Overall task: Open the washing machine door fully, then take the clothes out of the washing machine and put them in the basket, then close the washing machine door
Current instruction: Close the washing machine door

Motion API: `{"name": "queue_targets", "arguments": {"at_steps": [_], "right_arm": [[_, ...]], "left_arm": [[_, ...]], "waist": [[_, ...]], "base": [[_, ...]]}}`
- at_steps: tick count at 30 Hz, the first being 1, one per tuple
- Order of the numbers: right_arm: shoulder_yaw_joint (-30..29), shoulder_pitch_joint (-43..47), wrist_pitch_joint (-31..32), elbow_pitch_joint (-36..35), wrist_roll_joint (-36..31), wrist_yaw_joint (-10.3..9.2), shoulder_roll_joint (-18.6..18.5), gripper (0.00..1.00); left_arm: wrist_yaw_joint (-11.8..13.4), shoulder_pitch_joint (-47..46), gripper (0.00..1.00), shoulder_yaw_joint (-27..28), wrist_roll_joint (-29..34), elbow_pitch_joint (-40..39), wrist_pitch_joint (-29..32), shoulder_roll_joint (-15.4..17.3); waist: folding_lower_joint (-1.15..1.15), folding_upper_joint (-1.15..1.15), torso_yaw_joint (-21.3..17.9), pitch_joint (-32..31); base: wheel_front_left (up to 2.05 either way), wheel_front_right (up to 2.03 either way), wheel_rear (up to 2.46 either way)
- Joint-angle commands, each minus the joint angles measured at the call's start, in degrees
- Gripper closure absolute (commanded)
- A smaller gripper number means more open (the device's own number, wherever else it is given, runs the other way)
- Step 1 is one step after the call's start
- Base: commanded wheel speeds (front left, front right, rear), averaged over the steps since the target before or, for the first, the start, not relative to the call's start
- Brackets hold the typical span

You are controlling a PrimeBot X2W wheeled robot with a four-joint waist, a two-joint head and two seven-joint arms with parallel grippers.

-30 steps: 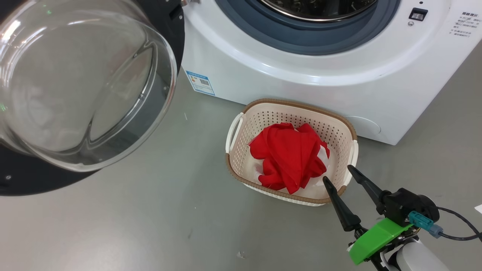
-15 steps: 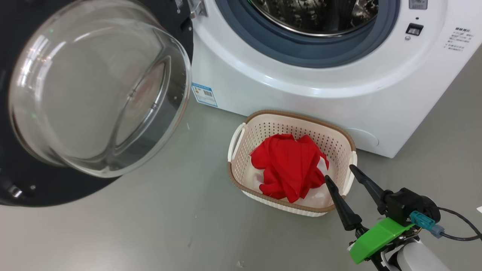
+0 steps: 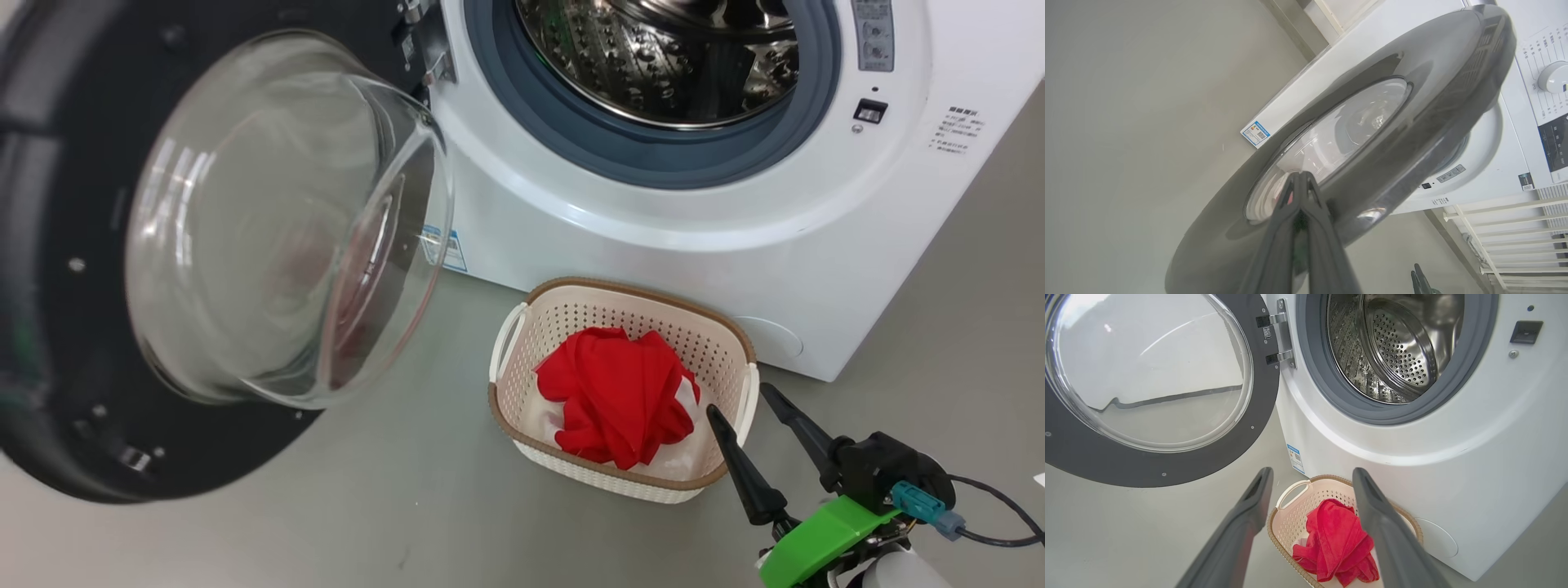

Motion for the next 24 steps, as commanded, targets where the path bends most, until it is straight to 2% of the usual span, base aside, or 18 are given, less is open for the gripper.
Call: {"name": "queue_targets", "arguments": {"at_steps": [1, 14, 24], "right_arm": [[0.64, 0.2, -0.37, -1.48, 0.47, 0.28, 0.13, 0.0], [-0.38, 1.3, -0.37, -2.0, 0.47, 0.28, 0.6, 0.0], [-1.11, 1.43, -0.37, -2.44, 0.23, 0.28, 1.03, 0.0]], "left_arm": [[-0.39, 1.0, 1.0, 1.34, -0.74, -3.02, 0.91, 1.85], [-0.39, 8.09, 1.0, 0.23, -1.24, -18.98, -0.53, -2.21], [-0.4, 9.8, 1.0, -3.39, 1.1, -29.61, -3.46, -5.88]], "waist": [[0.0, 0.0, -0.19, -0.44], [0.0, 0.0, -1.69, -1.81], [0.0, 0.0, -3.43, -1.53]], "base": [[0.0, 0.0, 0.0], [0.0, 0.0, 0.0], [0.0, 0.0, 0.0]]}}
